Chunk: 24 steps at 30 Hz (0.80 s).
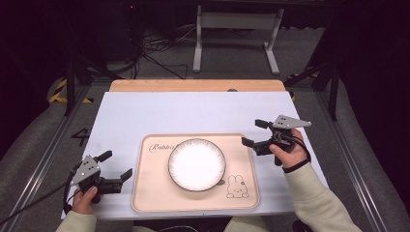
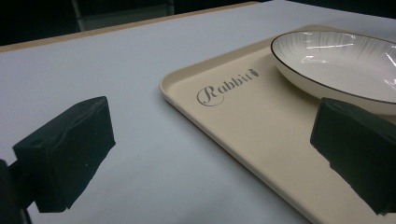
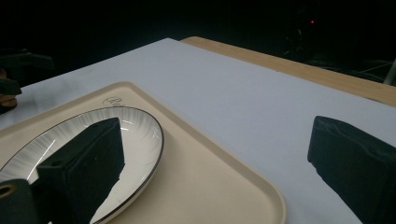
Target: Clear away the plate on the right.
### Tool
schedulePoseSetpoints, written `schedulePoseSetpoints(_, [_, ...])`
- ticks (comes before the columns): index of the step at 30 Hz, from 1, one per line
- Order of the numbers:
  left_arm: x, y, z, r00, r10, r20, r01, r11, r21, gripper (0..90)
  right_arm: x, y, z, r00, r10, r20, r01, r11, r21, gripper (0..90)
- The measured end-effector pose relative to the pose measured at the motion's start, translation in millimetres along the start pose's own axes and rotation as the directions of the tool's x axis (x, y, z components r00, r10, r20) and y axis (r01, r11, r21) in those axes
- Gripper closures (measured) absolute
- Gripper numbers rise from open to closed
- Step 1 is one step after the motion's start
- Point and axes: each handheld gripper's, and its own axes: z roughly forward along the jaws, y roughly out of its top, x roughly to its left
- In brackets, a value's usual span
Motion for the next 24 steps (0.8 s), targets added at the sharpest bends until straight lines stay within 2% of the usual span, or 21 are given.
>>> schedulePoseSetpoints(8, [0.0,0.0,0.0,1.0000,0.000,-0.001,0.000,1.0000,0.000,0.3,-11.5,-4.7,-14.8,0.9996,-0.005,0.029,0.006,0.999,-0.040,3.8])
schedulePoseSetpoints(24, [0.0,0.0,0.1,1.0000,0.000,-0.001,0.000,1.0000,0.001,0.3,-30.3,-20.9,-45.0,0.9945,0.023,0.102,-0.017,0.998,-0.055,3.8])
